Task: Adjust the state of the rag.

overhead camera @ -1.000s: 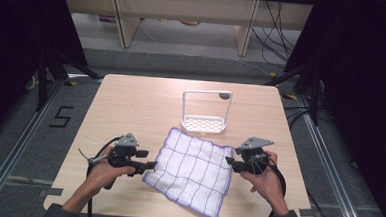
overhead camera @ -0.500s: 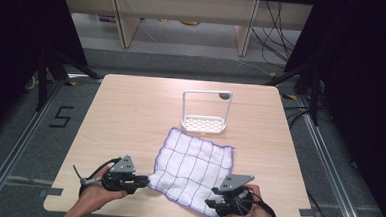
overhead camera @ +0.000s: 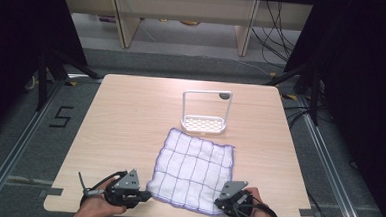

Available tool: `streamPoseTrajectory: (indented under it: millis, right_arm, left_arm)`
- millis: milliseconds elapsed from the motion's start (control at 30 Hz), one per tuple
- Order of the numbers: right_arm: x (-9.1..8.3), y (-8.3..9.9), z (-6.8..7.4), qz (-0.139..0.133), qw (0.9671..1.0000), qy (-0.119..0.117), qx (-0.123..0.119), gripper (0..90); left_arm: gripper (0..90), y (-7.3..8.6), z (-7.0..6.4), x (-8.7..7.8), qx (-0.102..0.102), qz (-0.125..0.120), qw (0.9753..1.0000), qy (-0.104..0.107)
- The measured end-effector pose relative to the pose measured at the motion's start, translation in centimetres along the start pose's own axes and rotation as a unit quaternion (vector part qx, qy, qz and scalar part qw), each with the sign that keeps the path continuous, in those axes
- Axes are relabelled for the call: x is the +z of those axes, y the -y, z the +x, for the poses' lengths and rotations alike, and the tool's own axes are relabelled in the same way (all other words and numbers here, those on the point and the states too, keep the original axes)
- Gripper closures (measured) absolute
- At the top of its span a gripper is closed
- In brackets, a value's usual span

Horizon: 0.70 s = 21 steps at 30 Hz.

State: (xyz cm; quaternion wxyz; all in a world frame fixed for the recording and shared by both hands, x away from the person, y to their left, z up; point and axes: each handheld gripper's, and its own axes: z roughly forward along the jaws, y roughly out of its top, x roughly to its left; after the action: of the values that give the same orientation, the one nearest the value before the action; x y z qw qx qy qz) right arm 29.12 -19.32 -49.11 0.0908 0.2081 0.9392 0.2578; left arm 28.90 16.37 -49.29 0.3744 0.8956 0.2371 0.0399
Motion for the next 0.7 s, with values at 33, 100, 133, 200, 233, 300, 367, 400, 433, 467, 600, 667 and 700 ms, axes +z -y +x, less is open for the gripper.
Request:
streamPoseTrajectory:
  millis: [33,100,133,200,233,300,367,400,433,467,600,667,700]
  right_arm:
    - [-0.5,0.5,-0.7,0.001,0.9999,0.010,0.004,87.8]
    - [-0.8,0.8,-1.1,0.001,0.9998,0.020,0.005,87.8]
    - [-1.1,1.2,-1.5,0.000,0.9996,0.022,0.016,87.8]
    - [-1.5,1.9,-2.2,0.002,0.9987,0.032,0.039,87.2]
    - [-1.7,2.0,-2.2,0.002,0.9988,0.025,0.042,86.6]
    - [-1.7,2.1,-2.4,-0.006,0.9993,0.014,0.033,85.1]
    - [-2.1,2.0,-2.5,-0.020,0.9984,0.021,0.048,71.3]
    - [-2.1,2.0,-2.5,-0.020,0.9984,0.021,0.048,71.3]
    - [-2.9,1.7,-2.9,-0.044,0.9973,0.029,0.051,66.1]
    - [-2.9,1.7,-2.9,-0.044,0.9973,0.029,0.051,66.1]
    - [-4.3,1.0,-4.5,-0.083,0.9902,0.066,0.091,55.6]
    - [-4.4,0.7,-5.6,-0.093,0.9859,0.074,0.118,52.1]
    - [-4.3,0.6,-6.2,-0.096,0.9847,0.077,0.124,50.4]
  left_arm:
    - [86.5,0.1,-0.5,0.1,-0.009,-0.008,0.9999,0.006]
    - [86.5,0.2,-1.4,0.7,-0.008,-0.005,0.9997,0.021]
    - [86.1,0.2,-1.7,0.9,-0.005,-0.003,0.9996,0.026]
    - [84.3,-0.2,-2.6,1.7,0.014,-0.003,0.9990,0.042]
    - [82.8,-0.2,-2.6,1.7,0.014,-0.003,0.9990,0.042]
    - [80.9,-0.5,-2.7,1.7,0.016,-0.004,0.9990,0.042]
    - [73.8,-0.8,-2.4,1.4,0.009,-0.010,0.9990,0.042]
    - [73.8,-1.0,-2.2,1.3,-0.001,-0.015,0.9991,0.039]
    - [70.0,-1.2,-1.9,1.1,-0.001,-0.017,0.9994,0.030]
    - [70.0,-1.5,-1.7,0.9,-0.001,-0.018,0.9995,0.026]
    - [63.5,-3.2,0.4,0.1,-0.009,-0.042,0.9991,0.000]
    - [56.0,-4.0,1.4,-0.1,-0.019,-0.053,0.9983,-0.009]
    - [53.8,-4.4,2.0,-0.1,-0.023,-0.055,0.9981,-0.017]
